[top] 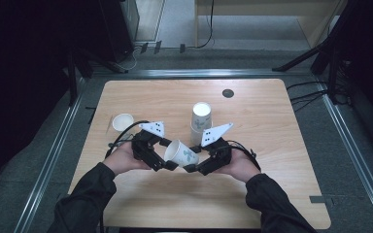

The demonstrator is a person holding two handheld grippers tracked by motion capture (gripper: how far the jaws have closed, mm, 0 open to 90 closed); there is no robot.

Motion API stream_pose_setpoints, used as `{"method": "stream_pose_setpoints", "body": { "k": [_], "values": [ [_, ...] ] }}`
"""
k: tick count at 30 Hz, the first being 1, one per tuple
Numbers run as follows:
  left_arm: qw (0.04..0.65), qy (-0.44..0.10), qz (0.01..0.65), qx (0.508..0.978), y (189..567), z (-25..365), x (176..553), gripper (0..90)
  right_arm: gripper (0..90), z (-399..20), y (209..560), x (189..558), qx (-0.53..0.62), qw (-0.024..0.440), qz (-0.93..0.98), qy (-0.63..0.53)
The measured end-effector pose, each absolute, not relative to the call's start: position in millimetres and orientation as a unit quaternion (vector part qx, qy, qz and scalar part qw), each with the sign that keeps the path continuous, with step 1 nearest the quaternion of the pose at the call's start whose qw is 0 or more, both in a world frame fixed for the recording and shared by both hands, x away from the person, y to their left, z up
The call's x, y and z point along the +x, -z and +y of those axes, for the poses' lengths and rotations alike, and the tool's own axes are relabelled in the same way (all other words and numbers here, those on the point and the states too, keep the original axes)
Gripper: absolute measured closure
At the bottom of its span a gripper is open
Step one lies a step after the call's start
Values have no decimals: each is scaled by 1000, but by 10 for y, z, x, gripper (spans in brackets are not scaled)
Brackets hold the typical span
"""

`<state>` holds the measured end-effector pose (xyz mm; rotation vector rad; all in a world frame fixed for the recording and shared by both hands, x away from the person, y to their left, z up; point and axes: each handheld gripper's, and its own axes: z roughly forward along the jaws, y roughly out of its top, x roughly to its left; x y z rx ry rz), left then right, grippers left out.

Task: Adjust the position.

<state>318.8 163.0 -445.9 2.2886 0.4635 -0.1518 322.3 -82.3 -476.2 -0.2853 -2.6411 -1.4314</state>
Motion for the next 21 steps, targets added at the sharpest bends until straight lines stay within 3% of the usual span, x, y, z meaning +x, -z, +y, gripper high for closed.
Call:
{"method": "stream_pose_setpoints", "body": {
  "k": [15,17,21],
  "values": [
    [412,68,194,888,4522,1590,3219,155,340,-810,4786,3233,-97,69,-874,471],
    [416,74,194,885,4527,1596,3221,204,341,-808,4788,3233,-99,68,-875,469],
    [419,72,191,885,4520,1601,3218,216,342,-807,4791,3238,-99,70,-874,471]
  ]
}}
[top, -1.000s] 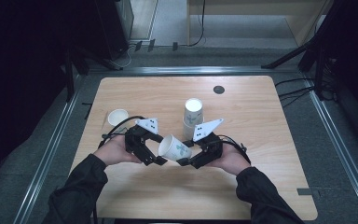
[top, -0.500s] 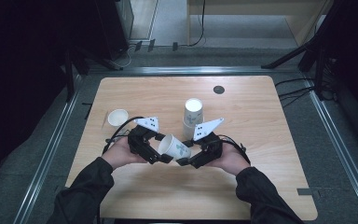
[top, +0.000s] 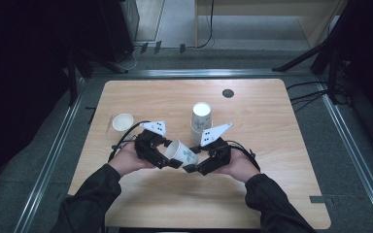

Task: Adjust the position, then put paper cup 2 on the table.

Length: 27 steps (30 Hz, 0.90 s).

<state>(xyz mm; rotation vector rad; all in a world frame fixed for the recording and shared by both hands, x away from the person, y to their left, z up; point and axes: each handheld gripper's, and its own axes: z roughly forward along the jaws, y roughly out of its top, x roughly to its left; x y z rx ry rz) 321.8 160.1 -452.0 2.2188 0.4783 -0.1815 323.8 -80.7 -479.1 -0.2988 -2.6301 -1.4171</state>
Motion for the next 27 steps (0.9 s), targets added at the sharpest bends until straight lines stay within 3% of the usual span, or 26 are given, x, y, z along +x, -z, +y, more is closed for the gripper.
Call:
{"method": "stream_pose_setpoints", "body": {
  "k": [11,27],
  "values": [
    [419,72,188,885,4492,1615,3209,232,336,-808,4784,3229,-97,69,-873,473],
    [423,50,207,881,4276,1861,3234,234,221,-814,4809,3251,-121,59,-878,459]
  ]
}}
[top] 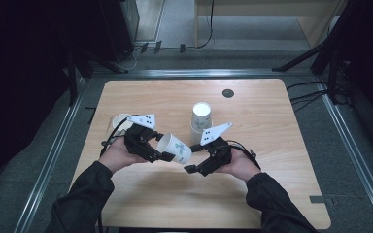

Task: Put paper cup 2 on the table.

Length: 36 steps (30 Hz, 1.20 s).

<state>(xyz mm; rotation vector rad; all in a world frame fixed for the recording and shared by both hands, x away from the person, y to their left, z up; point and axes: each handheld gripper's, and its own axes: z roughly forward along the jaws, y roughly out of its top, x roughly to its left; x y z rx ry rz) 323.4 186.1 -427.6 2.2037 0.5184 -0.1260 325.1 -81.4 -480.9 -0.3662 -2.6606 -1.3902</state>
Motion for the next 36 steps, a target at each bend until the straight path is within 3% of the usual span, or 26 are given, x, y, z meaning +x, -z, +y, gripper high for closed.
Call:
{"method": "stream_pose_setpoints", "body": {
  "k": [18,36],
  "values": [
    [346,13,244,906,4206,2122,3255,233,214,-942,4788,3231,-142,-8,-876,461],
    [306,-12,265,914,4204,2464,3158,233,211,-1155,4711,3186,-153,-19,-869,470]
  ]
}}
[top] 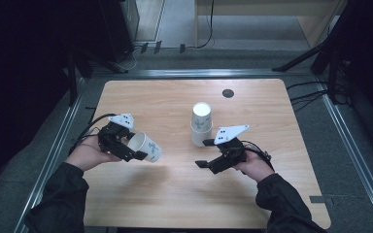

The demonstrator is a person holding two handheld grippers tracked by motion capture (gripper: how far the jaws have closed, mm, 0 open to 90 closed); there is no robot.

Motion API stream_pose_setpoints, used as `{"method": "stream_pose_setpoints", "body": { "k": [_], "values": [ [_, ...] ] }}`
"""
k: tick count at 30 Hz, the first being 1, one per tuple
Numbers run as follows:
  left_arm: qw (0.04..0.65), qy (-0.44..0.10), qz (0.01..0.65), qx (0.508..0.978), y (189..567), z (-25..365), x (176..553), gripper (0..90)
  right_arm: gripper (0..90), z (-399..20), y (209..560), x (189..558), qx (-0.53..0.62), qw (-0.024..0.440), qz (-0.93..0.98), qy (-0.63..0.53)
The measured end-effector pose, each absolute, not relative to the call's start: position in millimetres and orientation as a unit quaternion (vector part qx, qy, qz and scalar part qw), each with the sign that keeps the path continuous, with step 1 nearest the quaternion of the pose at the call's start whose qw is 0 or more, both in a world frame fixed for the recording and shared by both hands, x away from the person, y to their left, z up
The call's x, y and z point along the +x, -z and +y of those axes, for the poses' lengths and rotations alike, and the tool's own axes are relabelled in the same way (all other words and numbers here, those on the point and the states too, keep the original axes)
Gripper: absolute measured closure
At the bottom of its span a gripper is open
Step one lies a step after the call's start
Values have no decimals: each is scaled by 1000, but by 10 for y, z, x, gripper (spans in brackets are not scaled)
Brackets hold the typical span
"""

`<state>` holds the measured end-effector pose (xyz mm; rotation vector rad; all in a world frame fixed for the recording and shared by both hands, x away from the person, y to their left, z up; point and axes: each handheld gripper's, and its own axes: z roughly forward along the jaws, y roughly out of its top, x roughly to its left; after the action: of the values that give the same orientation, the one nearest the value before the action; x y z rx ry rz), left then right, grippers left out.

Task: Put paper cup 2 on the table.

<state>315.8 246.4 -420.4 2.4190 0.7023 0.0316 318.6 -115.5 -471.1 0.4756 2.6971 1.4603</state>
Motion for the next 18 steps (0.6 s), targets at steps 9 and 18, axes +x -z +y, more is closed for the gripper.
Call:
{"method": "stream_pose_setpoints", "body": {
  "k": [9,18],
  "values": [
    [290,-27,290,911,4256,2785,3104,233,210,-1180,4734,3154,155,21,875,-459],
    [266,-39,313,911,4346,2996,3068,233,212,-1178,4739,3202,160,35,874,-458]
  ]
}}
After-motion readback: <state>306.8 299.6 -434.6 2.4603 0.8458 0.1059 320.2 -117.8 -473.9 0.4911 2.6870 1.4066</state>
